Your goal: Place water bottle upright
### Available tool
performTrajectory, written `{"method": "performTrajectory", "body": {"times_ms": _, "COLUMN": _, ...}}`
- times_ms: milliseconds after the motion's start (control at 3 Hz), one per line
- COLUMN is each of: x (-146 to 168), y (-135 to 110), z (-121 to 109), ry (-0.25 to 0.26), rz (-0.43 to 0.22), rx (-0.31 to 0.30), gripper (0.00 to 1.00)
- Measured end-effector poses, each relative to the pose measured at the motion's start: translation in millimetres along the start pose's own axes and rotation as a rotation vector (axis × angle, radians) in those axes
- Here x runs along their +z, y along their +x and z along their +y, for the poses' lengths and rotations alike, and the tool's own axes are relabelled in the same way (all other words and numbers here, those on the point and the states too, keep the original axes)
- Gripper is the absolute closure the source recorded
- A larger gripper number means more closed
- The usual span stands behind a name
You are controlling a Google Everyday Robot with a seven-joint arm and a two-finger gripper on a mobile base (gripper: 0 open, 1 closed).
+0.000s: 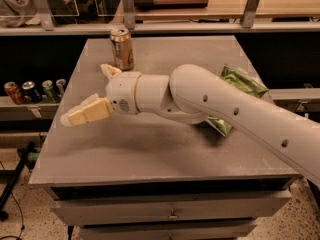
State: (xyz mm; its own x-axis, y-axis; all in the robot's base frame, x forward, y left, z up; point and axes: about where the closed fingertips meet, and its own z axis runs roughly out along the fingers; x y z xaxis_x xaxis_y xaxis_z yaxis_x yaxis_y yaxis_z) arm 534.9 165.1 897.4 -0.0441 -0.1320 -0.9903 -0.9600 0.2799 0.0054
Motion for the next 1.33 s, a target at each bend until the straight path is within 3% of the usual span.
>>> {"method": "performTrajectory", "body": {"times_ms": 1000, "x": -9.5, "y": -5.7, "z": 0.0, "ry": 0.001, "rz": 0.079, "rx": -0.026, "gripper": 0.0}}
{"method": "performTrajectory", "body": {"times_ms": 1333, "x": -20.2, "y": -3.6, "z": -1.1, "ry": 0.0, "rz": 0.147, "rx": -0.028, "gripper": 0.0}}
